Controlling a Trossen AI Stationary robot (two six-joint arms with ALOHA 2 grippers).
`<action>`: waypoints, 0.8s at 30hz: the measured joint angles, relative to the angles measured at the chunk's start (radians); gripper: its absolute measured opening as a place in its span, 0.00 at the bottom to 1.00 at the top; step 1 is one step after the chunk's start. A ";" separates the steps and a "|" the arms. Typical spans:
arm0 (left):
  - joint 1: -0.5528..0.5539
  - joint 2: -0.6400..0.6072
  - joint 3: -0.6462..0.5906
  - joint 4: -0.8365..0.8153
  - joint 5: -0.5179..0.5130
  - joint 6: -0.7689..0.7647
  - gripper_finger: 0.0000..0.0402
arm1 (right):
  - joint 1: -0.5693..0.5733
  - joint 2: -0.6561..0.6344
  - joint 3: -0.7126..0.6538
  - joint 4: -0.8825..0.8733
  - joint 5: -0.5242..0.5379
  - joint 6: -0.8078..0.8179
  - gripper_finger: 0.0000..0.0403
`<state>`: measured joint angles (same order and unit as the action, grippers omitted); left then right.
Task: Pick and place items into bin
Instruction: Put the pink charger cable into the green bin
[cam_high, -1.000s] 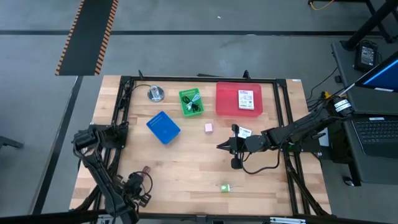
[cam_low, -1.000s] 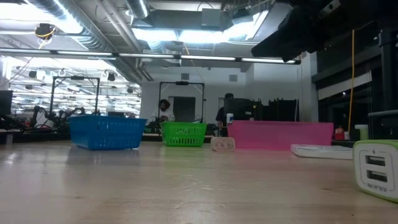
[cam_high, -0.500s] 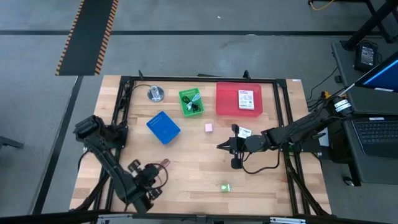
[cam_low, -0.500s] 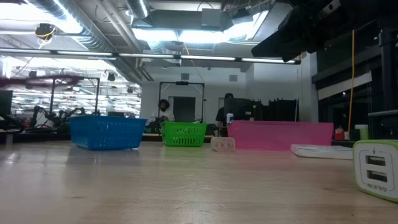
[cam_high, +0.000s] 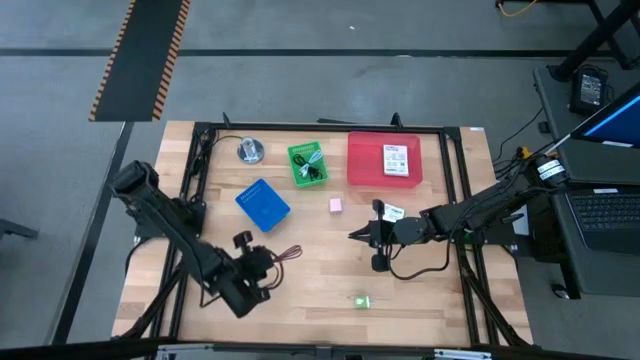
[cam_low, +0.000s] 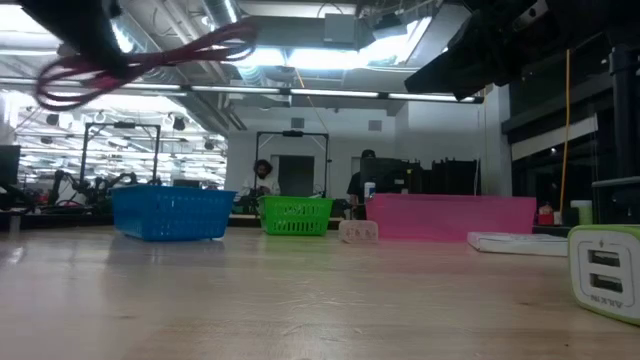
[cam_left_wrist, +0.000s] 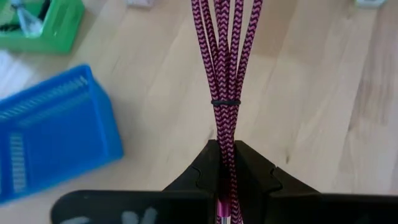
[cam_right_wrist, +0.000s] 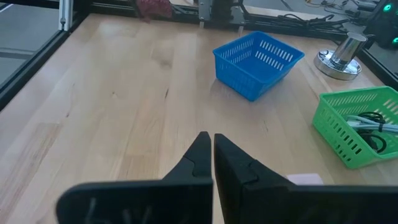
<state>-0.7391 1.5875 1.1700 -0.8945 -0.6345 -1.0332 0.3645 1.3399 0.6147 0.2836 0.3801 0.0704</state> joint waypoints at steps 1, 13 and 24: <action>0.010 -0.022 -0.028 0.041 -0.003 0.025 0.05 | 0.000 0.000 0.000 -0.001 0.000 0.000 0.00; 0.146 -0.226 -0.299 0.418 -0.005 0.302 0.05 | -0.001 0.000 0.000 -0.020 0.000 0.000 0.00; 0.398 -0.250 -0.322 0.588 0.202 0.628 0.05 | -0.001 0.000 0.000 -0.016 0.000 -0.021 0.00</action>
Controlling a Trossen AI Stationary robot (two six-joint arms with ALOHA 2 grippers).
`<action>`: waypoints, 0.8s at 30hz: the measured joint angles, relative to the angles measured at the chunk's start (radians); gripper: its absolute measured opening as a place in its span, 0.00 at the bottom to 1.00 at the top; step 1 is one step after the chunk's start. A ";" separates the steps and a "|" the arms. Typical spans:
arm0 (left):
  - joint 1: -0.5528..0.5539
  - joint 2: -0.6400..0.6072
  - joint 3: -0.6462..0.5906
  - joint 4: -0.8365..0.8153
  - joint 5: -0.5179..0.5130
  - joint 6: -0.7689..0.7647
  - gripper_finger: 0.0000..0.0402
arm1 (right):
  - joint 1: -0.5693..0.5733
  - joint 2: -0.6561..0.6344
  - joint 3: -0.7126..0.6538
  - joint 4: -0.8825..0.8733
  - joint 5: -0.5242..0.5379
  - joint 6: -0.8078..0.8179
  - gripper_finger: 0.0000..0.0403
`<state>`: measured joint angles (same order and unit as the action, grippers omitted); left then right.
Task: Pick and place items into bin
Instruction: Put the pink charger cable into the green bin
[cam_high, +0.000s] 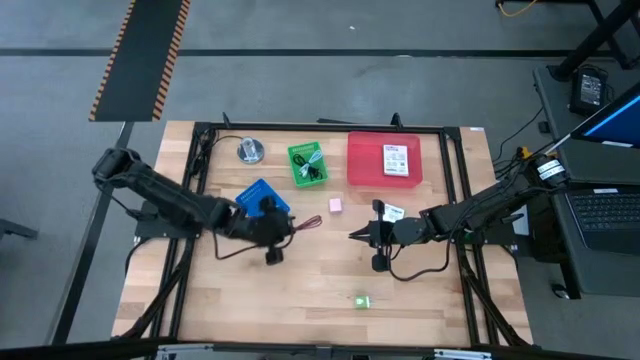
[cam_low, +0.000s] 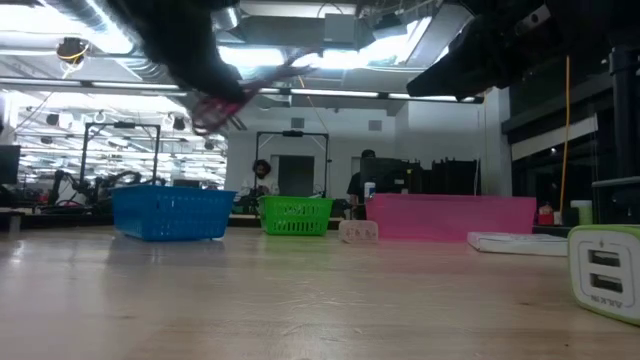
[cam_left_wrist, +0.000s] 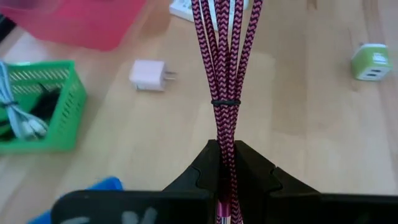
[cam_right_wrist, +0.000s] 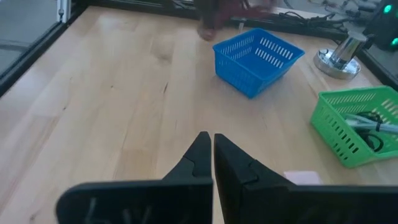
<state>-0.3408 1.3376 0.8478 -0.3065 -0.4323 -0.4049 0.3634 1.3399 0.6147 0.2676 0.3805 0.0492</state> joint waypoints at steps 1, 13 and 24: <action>0.028 0.000 0.000 0.004 0.016 0.021 0.05 | 0.000 0.000 0.000 0.002 0.000 -0.008 0.00; 0.414 0.000 0.000 0.097 0.094 -0.082 0.05 | -0.046 0.000 0.000 0.031 0.002 -0.111 0.00; 0.655 0.011 0.000 0.208 0.260 -0.175 0.05 | -0.143 0.000 0.000 0.033 0.001 -0.135 0.00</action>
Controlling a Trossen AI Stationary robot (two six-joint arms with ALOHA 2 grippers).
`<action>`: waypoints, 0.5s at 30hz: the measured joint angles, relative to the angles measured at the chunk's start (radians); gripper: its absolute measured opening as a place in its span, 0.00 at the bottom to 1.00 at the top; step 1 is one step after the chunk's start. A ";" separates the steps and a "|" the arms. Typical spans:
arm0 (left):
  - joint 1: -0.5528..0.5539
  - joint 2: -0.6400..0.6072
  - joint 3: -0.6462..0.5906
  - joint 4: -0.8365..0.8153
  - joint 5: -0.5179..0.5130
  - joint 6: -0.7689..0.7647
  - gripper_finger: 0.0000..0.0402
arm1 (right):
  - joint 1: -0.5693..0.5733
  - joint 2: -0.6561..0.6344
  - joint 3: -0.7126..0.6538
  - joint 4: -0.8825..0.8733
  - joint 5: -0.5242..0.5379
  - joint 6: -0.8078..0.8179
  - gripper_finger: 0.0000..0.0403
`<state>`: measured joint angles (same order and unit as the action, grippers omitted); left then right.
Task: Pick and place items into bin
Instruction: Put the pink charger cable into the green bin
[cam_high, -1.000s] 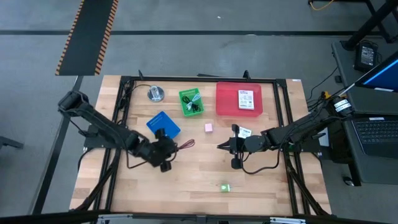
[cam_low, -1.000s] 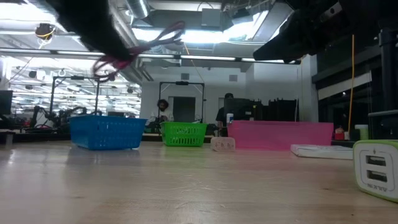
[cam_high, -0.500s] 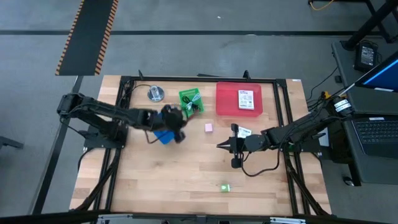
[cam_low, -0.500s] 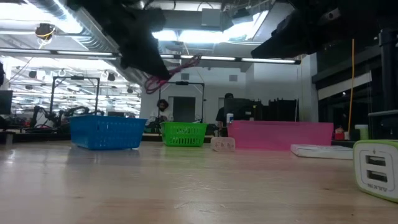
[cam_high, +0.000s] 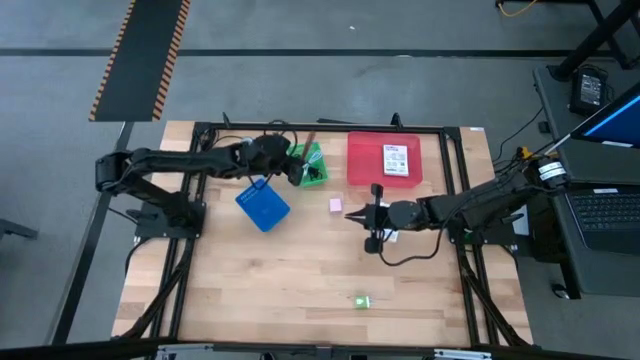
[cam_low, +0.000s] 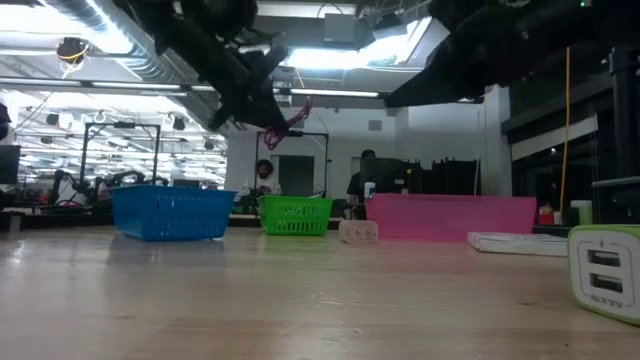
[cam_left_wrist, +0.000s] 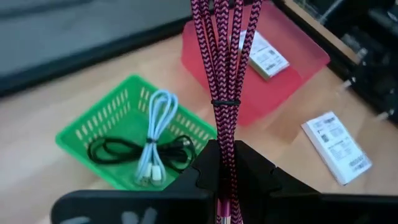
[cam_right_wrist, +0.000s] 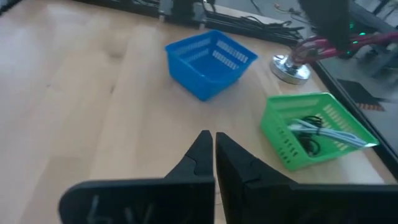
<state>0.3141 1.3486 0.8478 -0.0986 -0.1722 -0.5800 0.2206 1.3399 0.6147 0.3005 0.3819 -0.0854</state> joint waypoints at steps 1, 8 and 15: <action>0.011 0.007 0.000 -0.001 0.017 -0.022 0.05 | -0.007 0.000 0.000 0.002 0.000 -0.004 0.00; 0.044 0.105 0.000 0.057 0.132 -0.121 0.05 | -0.056 0.000 0.000 0.026 -0.001 -0.006 0.00; 0.079 0.218 0.000 0.114 0.211 -0.196 0.05 | -0.069 0.000 0.000 0.025 -0.001 -0.003 0.00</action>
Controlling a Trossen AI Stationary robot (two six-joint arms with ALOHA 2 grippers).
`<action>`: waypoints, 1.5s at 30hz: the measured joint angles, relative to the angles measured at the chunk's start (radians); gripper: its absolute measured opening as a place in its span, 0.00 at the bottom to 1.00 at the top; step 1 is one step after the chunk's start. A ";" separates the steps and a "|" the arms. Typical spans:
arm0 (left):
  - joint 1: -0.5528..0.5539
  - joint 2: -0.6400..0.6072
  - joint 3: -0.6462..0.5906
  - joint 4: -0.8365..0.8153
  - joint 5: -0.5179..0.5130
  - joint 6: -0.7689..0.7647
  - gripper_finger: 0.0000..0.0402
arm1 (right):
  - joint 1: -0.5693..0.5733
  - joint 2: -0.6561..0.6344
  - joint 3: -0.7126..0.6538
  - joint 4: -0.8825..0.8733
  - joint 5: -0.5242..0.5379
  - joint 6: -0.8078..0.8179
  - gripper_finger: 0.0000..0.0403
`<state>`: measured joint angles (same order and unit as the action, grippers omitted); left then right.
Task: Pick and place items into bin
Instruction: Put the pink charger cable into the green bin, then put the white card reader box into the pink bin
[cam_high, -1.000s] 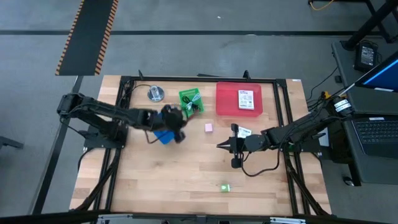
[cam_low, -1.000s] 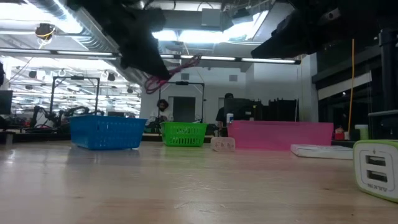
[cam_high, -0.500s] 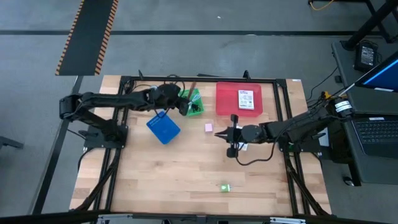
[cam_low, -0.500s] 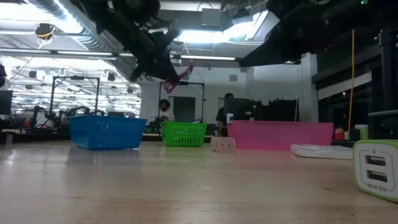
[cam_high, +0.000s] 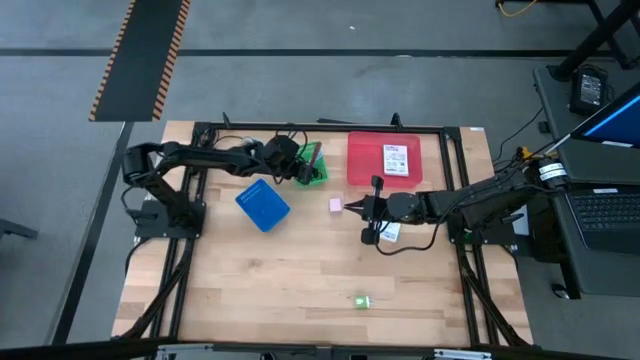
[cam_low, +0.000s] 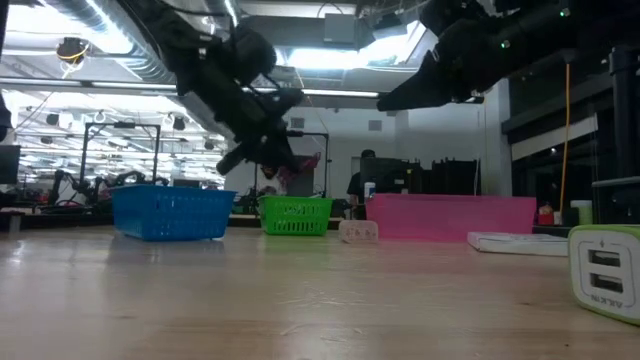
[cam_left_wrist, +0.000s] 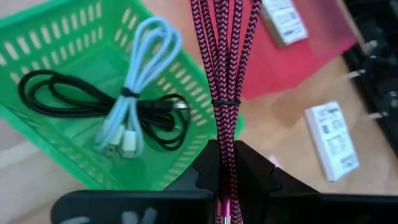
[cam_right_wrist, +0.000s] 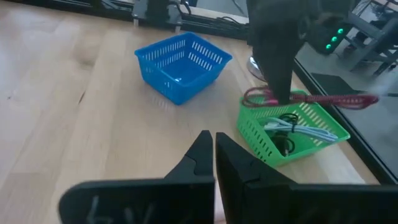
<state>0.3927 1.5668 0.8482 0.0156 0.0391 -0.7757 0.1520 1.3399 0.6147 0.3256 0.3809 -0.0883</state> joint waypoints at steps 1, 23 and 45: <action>0.006 0.010 0.000 0.000 0.000 -0.007 0.05 | 0.000 0.000 0.000 -0.001 0.000 0.000 0.00; 0.068 0.039 0.000 -0.041 0.005 -0.026 0.07 | 0.000 0.000 0.000 -0.006 -0.001 0.001 0.00; 0.068 0.038 0.000 -0.025 0.000 -0.013 0.22 | 0.000 0.000 0.000 -0.006 -0.001 0.001 0.00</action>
<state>0.4603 1.6051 0.8486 -0.0095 0.0395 -0.7883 0.1524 1.3399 0.6147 0.3199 0.3801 -0.0872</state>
